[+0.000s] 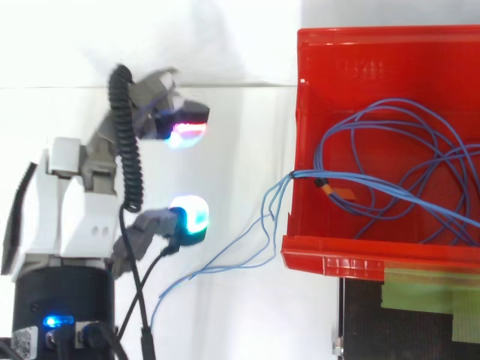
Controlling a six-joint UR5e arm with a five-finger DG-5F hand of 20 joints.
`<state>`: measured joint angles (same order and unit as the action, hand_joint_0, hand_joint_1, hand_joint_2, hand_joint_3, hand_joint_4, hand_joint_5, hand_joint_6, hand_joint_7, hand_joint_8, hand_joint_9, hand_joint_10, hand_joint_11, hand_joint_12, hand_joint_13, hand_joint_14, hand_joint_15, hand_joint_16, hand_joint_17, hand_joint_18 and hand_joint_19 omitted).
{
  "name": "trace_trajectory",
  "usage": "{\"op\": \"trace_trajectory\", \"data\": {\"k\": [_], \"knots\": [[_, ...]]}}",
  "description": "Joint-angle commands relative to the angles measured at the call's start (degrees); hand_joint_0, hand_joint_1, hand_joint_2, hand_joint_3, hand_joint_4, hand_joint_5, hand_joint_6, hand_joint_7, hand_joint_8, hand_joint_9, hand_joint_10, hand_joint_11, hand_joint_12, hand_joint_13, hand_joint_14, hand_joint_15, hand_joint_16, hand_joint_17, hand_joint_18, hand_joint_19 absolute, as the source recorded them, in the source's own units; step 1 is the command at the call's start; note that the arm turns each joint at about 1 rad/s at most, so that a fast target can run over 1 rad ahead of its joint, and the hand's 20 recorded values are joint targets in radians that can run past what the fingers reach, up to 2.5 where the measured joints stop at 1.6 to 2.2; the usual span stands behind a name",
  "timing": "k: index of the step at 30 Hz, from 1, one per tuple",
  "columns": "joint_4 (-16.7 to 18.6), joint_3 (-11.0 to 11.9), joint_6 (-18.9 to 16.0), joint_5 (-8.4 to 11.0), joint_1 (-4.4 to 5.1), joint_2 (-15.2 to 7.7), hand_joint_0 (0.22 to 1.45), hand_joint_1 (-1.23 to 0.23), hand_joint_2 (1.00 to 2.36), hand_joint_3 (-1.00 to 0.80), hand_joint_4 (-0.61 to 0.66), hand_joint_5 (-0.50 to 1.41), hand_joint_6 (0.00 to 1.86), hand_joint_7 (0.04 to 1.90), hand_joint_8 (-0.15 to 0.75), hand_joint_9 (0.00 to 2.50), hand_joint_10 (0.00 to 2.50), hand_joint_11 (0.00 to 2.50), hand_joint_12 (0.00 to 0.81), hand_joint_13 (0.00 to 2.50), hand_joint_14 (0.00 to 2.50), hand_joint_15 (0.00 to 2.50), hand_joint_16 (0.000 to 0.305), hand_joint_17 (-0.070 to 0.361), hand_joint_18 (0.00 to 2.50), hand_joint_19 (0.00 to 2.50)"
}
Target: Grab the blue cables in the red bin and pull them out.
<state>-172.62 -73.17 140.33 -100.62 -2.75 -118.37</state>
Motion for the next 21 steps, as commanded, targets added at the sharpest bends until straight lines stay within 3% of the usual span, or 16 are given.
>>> {"op": "trace_trajectory", "data": {"k": [1,8,15,21], "knots": [[-11.9,0.4,-9.6,0.25,-0.06,0.0,0.78,-0.99,1.00,-1.00,0.20,0.62,0.01,0.66,0.258,0.65,0.02,0.61,0.360,0.48,0.01,0.33,0.049,0.110,0.43,0.42],[-6.4,0.4,-4.9,0.25,-0.06,-0.8,0.78,-0.98,1.00,-1.00,0.19,0.61,0.01,0.65,0.257,0.65,0.02,0.61,0.362,0.48,0.01,0.33,0.049,0.111,0.43,0.43],[-5.6,0.4,-3.8,-0.01,-0.15,-2.1,0.78,-0.98,1.00,-1.00,0.19,0.60,0.01,0.65,0.258,0.65,0.02,0.60,0.361,0.48,0.01,0.33,0.049,0.110,0.43,0.43],[-5.4,0.4,3.6,-0.01,-0.50,-2.1,0.78,-0.98,1.00,-1.00,0.19,0.61,0.01,0.66,0.257,0.64,0.02,0.60,0.359,0.47,0.01,0.33,0.049,0.111,0.43,0.43]]}}
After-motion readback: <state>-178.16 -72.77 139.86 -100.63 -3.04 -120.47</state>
